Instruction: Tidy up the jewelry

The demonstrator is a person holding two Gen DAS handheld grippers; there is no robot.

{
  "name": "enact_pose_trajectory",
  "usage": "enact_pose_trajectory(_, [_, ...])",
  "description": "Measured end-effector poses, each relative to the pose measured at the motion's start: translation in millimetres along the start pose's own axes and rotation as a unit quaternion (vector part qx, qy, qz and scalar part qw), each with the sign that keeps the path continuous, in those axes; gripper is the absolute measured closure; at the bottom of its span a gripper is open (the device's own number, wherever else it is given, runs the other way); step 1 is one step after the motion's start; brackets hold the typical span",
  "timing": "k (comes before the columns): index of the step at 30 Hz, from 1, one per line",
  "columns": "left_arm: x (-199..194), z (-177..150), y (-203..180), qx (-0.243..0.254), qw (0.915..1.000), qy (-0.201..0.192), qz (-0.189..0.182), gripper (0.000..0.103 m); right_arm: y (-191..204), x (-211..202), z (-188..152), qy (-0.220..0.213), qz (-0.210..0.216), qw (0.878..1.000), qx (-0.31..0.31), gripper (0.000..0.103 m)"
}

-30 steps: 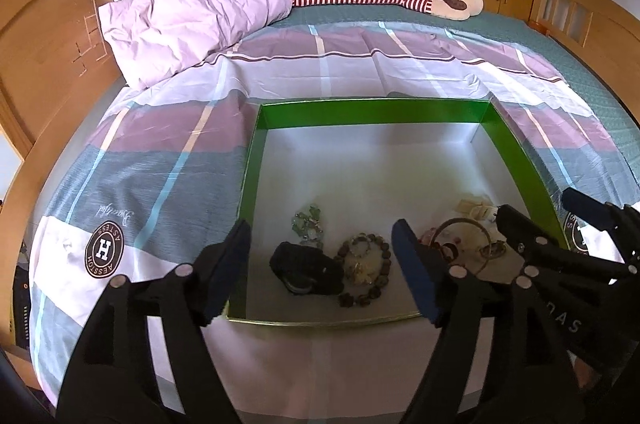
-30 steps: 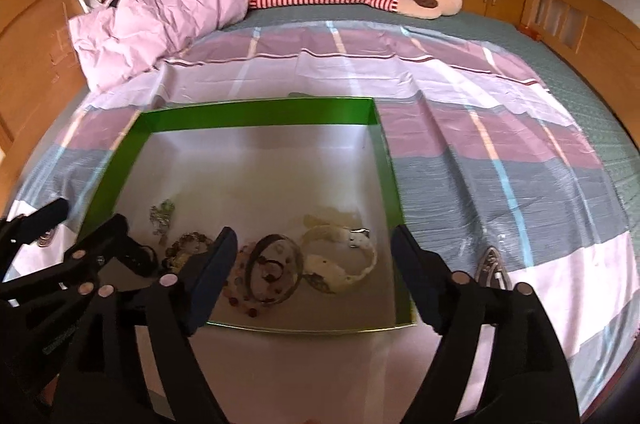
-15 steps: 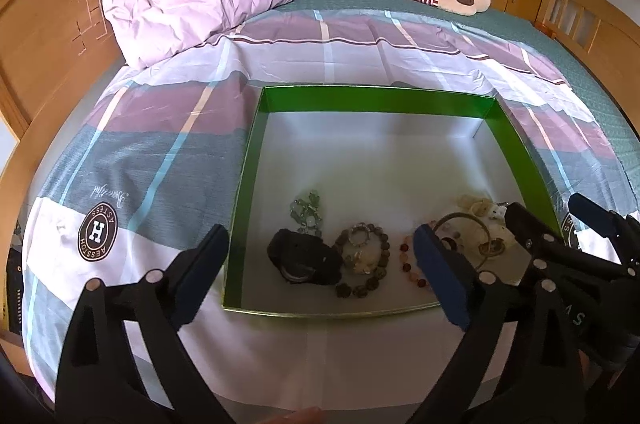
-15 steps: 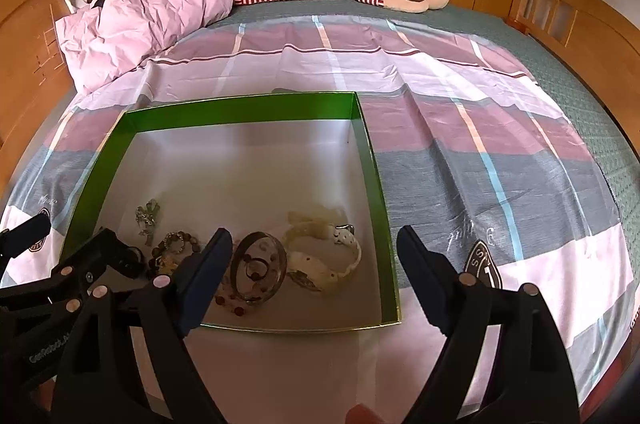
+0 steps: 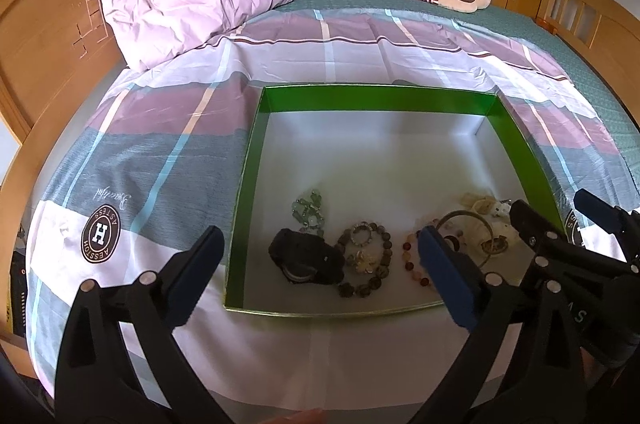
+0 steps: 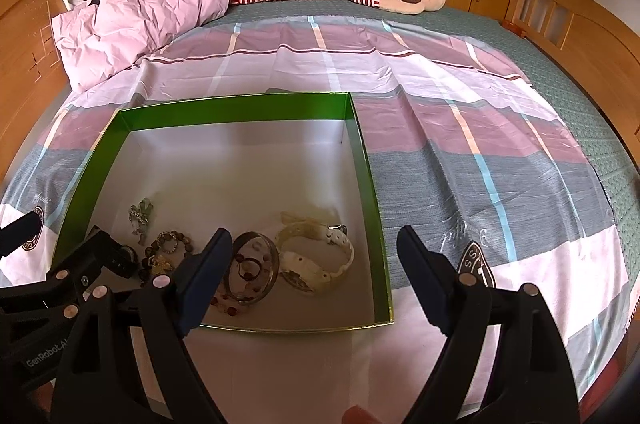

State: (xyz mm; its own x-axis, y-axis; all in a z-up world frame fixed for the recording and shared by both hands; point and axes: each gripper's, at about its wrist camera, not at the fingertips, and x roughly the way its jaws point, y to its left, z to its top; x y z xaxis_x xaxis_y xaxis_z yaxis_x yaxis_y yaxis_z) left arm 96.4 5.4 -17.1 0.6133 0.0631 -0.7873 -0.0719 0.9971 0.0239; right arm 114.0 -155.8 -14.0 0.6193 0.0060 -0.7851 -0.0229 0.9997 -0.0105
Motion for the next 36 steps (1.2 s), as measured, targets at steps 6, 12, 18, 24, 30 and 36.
enact_pose_trajectory(6, [-0.3,-0.1,-0.3,0.000,1.0000,0.000,0.000,0.004,-0.1,-0.1,0.1,0.000,0.000,1.000,0.000,0.019])
enact_pose_trajectory(12, [-0.8,-0.2,-0.7,0.000,1.0000,0.000,0.001,0.004,-0.5,0.1,0.3,0.000,0.000,1.000,0.000,0.019])
enact_pose_trajectory(18, [0.0,-0.3,-1.5,0.006,1.0000,0.002,0.000,0.004,-2.1,1.1,0.0,0.001,0.000,1.000,-0.001,0.019])
enact_pose_trajectory(24, [0.0,0.0,-1.7,0.008,1.0000,0.003,-0.001,0.004,-2.6,1.5,-0.5,0.001,0.000,1.000,0.000,0.019])
enact_pose_trajectory(30, [0.1,-0.4,-1.6,0.008,1.0000,0.005,-0.003,0.004,-3.7,1.7,-1.3,0.002,-0.001,1.000,0.000,0.019])
enact_pose_trajectory(36, [1.3,-0.6,-1.4,0.010,0.9999,0.006,-0.003,0.004,-3.2,1.7,-1.0,0.002,-0.001,1.000,0.000,0.019])
